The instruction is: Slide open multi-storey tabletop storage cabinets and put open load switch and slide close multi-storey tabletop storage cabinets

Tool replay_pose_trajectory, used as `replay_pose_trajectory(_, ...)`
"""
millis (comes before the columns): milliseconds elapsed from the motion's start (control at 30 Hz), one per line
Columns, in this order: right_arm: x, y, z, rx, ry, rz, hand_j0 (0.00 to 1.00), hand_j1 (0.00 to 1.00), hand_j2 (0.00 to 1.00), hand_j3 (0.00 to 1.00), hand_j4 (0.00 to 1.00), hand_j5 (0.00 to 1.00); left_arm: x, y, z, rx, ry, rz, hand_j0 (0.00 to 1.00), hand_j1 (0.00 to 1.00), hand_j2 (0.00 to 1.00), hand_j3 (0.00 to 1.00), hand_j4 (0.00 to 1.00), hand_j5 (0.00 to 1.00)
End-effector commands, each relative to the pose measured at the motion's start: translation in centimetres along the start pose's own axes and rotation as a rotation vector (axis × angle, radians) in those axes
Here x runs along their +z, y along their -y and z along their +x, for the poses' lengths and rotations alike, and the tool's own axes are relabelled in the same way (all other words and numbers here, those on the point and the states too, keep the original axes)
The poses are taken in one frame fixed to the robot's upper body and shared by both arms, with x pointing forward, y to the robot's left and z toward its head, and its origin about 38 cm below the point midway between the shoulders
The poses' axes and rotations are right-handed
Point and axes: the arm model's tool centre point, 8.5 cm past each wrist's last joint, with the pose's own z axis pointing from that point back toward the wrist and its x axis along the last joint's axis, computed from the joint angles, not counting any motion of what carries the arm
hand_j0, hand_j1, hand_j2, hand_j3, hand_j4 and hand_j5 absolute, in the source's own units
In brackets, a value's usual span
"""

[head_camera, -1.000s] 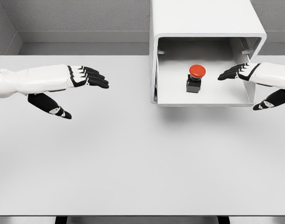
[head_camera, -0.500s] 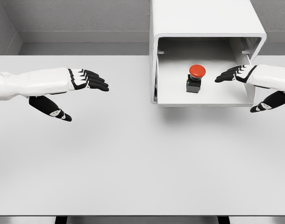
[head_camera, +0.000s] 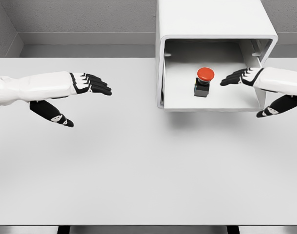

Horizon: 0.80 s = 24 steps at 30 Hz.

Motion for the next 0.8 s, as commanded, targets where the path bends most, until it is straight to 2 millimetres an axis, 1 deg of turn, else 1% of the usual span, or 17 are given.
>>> replay_pose_trajectory(0, -0.3, 0.0, 0.0, -0.011, 0.008, -0.01, 1.0, 1.0, 1.0, 1.0, 1.0, 1.0, 0.0, -0.1, 0.0, 0.007, 0.0, 0.005, 1.0, 1.0, 1.0, 1.0, 1.0, 1.0)
replay_pose_trajectory(167, -0.4, -0.1, -0.3, -0.016, 0.004, -0.015, 1.0, 1.0, 1.0, 1.0, 1.0, 1.0, 0.1, -0.1, -0.1, 0.007, -0.003, 0.004, 1.0, 1.0, 1.0, 1.0, 1.0, 1.0)
replay_pose_trajectory(300, -0.1, 0.0, -0.8, -0.022, -0.014, -0.02, 1.0, 1.0, 1.0, 1.0, 1.0, 1.0, 0.1, 0.4, -0.2, 0.017, -0.004, 0.001, 1.0, 1.0, 1.0, 1.0, 1.0, 1.0)
replay_pose_trajectory(533, -0.9, -0.7, -1.1, -0.037, -0.005, -0.019, 1.0, 1.0, 1.0, 1.0, 1.0, 1.0, 0.1, 0.5, -0.2, 0.014, -0.008, -0.004, 1.0, 1.0, 1.0, 1.0, 1.0, 1.0)
replay_pose_trajectory(767, -0.9, -0.9, -1.7, -0.049, -0.019, -0.024, 1.0, 1.0, 1.0, 1.0, 1.0, 1.0, 0.2, 0.5, -0.2, 0.011, -0.011, -0.006, 1.0, 1.0, 1.0, 1.0, 1.0, 1.0)
